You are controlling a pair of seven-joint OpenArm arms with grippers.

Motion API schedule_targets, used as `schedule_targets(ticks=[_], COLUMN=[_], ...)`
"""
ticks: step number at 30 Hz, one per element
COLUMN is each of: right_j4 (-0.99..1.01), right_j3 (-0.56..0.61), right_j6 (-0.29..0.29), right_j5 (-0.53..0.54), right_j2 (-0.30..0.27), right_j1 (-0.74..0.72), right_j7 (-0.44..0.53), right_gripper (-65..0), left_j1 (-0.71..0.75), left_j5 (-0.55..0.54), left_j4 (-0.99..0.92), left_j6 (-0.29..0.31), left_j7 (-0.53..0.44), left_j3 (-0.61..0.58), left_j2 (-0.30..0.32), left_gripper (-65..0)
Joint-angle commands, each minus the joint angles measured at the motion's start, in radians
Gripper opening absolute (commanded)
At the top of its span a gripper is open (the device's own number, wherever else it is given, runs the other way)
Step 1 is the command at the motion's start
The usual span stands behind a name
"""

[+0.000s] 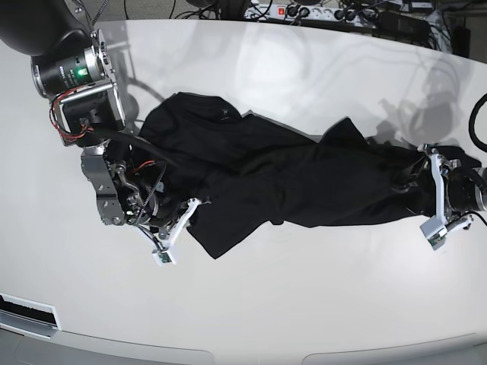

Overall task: Layout the t-shirt on the table in an organized manner, then fold the t-shirt properly
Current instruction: 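Grasp the shirt edge with the right gripper and drag it to flatten, then grasp opposite ends of the black shirt with both grippers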

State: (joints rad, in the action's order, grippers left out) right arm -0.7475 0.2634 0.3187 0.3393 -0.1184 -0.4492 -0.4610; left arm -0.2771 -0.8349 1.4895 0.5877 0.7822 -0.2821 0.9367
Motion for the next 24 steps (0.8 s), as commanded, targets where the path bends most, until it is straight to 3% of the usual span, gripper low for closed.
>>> schedule_targets(ticks=[1,6,10,16,21,24], right_j4=[-0.014,-0.048,-0.174,-0.494,-0.792,-0.909], right_j3=[-0.005,-0.005,-0.005,-0.005,-0.005,-0.005], right_j6=[0.009,0.022,0.033,0.048,0.037,-0.021], right_j5=[-0.02,-0.06,-0.06,-0.058,-0.055,-0.126], right_j2=[0.005,0.0,-0.012,-0.087,-0.178,-0.235], right_j1=[-0.034,-0.059,-0.056,0.016,0.127,0.187], right_j7=[0.023,0.0,-0.13,-0.222,-0.271,-0.293], right_gripper=[-65.0,-65.0,-65.0,-65.0,-65.0,-65.0], left_j1=[-0.019,-0.019,-0.019,-0.019,-0.019,-0.019], left_j5=[-0.016,-0.016,-0.014,0.062,0.166,0.212], left_j4=[0.009,0.009,0.009,0.009,0.009,0.009], left_j6=[0.003,0.003,0.003,-0.002,-0.101,-0.149], left_j7=[-0.019,-0.026,-0.026,-0.026,-0.033,-0.033], left_j3=[0.012,0.012,0.012,0.012,0.014,0.014], left_j2=[0.024,0.024,0.024,0.025,0.025,0.025], left_gripper=[-30.5,-30.5,-30.5,-30.5,-30.5,-30.5])
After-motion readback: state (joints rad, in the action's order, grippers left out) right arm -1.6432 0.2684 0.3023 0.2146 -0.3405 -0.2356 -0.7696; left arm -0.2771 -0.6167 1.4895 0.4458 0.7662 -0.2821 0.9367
